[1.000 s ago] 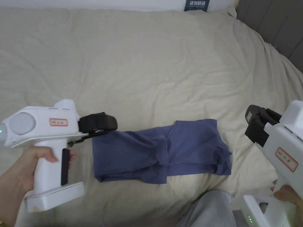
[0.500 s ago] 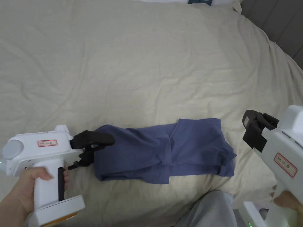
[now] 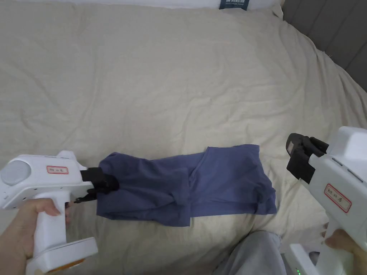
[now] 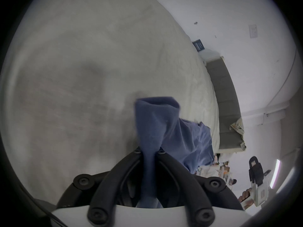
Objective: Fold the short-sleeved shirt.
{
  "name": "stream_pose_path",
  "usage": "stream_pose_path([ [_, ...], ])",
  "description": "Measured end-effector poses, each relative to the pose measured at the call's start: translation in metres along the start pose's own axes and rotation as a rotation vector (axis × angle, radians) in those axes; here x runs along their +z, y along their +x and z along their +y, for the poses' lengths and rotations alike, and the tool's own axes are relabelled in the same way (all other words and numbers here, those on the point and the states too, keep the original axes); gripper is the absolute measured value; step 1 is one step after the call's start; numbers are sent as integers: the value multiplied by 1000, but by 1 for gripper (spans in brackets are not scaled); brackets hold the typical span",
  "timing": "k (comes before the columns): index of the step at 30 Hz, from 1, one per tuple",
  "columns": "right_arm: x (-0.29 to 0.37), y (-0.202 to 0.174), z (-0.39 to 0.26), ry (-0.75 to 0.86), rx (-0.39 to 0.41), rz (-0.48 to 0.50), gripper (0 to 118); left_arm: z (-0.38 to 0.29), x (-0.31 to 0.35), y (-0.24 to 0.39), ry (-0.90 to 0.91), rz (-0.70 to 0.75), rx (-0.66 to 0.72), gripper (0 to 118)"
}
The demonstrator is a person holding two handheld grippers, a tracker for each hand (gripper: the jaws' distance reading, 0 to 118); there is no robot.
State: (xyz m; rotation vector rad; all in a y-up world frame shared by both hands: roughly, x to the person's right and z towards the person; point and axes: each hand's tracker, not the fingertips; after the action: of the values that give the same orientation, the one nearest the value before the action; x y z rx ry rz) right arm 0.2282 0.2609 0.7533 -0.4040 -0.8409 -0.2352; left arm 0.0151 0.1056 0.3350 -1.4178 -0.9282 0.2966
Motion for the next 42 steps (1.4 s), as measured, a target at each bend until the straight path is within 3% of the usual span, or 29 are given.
stream_pose_path([
  [5, 1, -1, 2, 11, -5, 14, 1, 23, 54, -32, 123, 94, 123, 9],
  [12, -4, -6, -1, 3, -15, 55, 1, 33, 149, -13, 372, 412, 3, 9],
  [15, -6, -8, -2, 2, -12, 66, 1, 22, 158, 29, 395, 442, -88, 9],
  [19, -5, -8, -4, 8, -25, 74, 1, 1, 135, 91, 376, 377, -237, 9],
  [23, 2, -2, -6, 17, -29, 66, 1, -26, 85, 153, 284, 352, -476, 9],
  [28, 12, 14, -11, 21, -62, 26, 1, -50, -3, 189, 128, 344, -551, 11],
  [30, 16, 20, -12, 20, -70, 8, 1, -55, -42, 189, 68, 359, -524, 24],
  [33, 23, 30, -14, 21, -74, -19, 1, -62, -94, 183, -28, 370, -518, 61],
  [34, 25, 34, -14, 22, -77, -29, 1, -64, -104, 181, -49, 368, -515, 63],
  [36, 27, 40, -15, 21, -86, -45, 1, -67, -111, 182, -91, 360, -494, 61],
  [39, 30, 46, -15, 25, -94, -63, 1, -61, -88, 184, -18, 305, -473, 38],
  [40, 29, 47, -16, 26, -96, -65, 1, -61, -73, 189, 51, 298, -496, 38],
  [42, 28, 47, -16, 22, -103, -65, 1, -62, -53, 190, 228, 350, -528, 5],
])
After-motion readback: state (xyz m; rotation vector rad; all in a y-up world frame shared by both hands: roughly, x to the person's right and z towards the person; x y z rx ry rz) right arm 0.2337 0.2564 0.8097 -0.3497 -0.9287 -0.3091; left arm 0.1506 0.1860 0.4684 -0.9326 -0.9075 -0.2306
